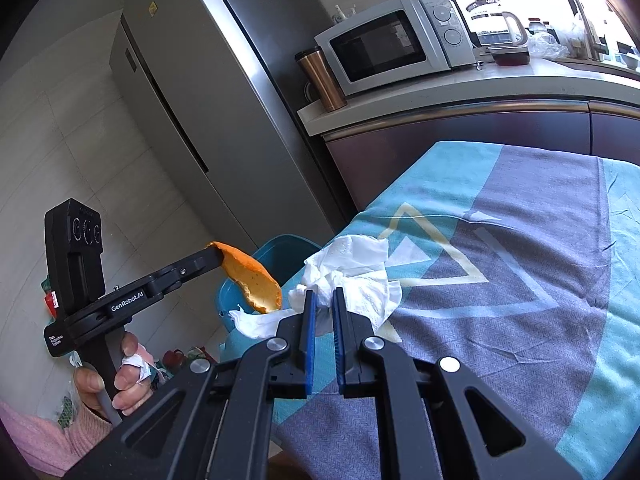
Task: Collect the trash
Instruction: 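Carry the orange peel and tissue over to the teal bin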
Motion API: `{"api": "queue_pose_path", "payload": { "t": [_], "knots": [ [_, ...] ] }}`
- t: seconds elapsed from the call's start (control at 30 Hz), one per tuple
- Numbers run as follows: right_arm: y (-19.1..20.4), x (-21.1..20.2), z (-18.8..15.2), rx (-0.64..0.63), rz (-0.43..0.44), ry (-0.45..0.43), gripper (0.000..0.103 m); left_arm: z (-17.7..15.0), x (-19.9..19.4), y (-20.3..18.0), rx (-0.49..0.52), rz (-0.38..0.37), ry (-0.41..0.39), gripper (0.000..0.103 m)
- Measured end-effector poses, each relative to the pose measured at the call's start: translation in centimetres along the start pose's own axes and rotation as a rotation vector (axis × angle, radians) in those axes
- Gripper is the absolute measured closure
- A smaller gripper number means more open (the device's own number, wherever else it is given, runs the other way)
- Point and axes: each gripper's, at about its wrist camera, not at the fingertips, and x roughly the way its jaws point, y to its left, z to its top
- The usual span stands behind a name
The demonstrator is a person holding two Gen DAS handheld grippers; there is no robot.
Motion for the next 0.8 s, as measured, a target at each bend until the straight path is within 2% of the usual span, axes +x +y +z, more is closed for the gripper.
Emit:
{"api": "queue_pose_path", "payload": {
  "t": [0.8],
  "knots": [
    [2.0,2.1,0.6,-0.037,0.046,0.027,0.096,0.2,-1.4,2.7,-0.049,0.054,-0.03,0.093]
  ]
}}
